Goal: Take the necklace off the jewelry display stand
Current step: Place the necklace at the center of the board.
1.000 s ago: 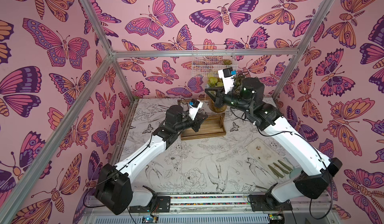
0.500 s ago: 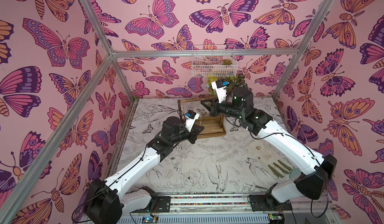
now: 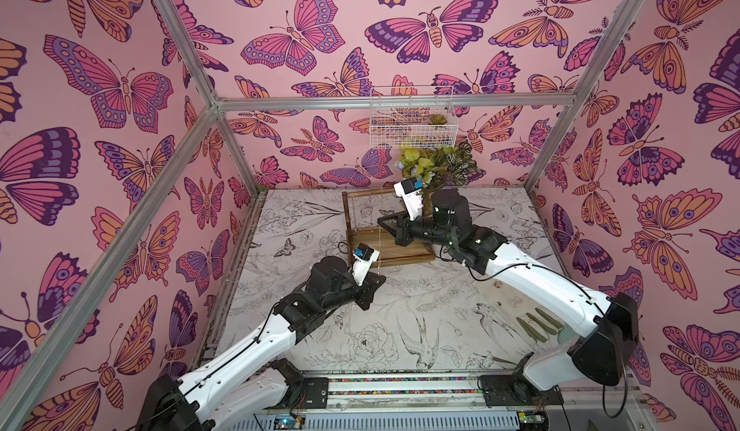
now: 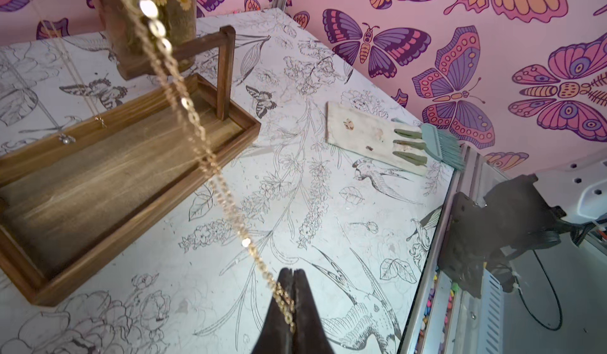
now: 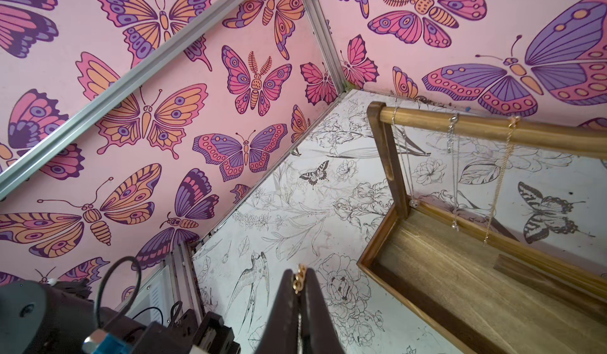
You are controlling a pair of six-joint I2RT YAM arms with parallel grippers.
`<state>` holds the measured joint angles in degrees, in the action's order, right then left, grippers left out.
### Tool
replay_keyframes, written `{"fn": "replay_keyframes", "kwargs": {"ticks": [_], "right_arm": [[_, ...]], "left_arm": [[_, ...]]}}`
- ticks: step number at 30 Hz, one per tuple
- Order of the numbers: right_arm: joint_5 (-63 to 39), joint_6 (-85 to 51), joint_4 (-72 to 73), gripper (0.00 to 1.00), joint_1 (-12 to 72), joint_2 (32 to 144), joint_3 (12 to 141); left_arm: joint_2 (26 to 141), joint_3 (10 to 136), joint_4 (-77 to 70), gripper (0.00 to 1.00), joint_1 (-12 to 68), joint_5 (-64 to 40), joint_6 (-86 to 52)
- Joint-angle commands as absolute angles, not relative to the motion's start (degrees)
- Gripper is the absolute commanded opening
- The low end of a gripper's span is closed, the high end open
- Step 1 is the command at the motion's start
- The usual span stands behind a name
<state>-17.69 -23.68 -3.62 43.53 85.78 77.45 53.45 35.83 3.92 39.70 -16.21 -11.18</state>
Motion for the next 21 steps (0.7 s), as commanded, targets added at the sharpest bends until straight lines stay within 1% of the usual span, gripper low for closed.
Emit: {"fn": "replay_keyframes", "kwargs": {"ticks": [1,8,20,21], "right_arm": [[-18.5,-24.8,-0.7,0.0,44.7,85.5,76.0],[-19.4,-26.0,2.5,0.0,46.7,87.2,71.8],[-20.7,-26.9,5.3,0.0,48.1,89.7,67.2],[-20.9,-27.0,5.6,0.0,48.3,91.4,67.0]], "left_arm": [[50.8,33.7,7.3,0.04,41.1,-12.3,-13.7],[48.4,30.6,9.4,0.03,44.5,-8.5,-17.0],[45.0,24.6,12.2,0.03,51.5,1.3,-25.1],[44.7,24.4,12.5,0.03,51.7,1.7,-25.5]]}}
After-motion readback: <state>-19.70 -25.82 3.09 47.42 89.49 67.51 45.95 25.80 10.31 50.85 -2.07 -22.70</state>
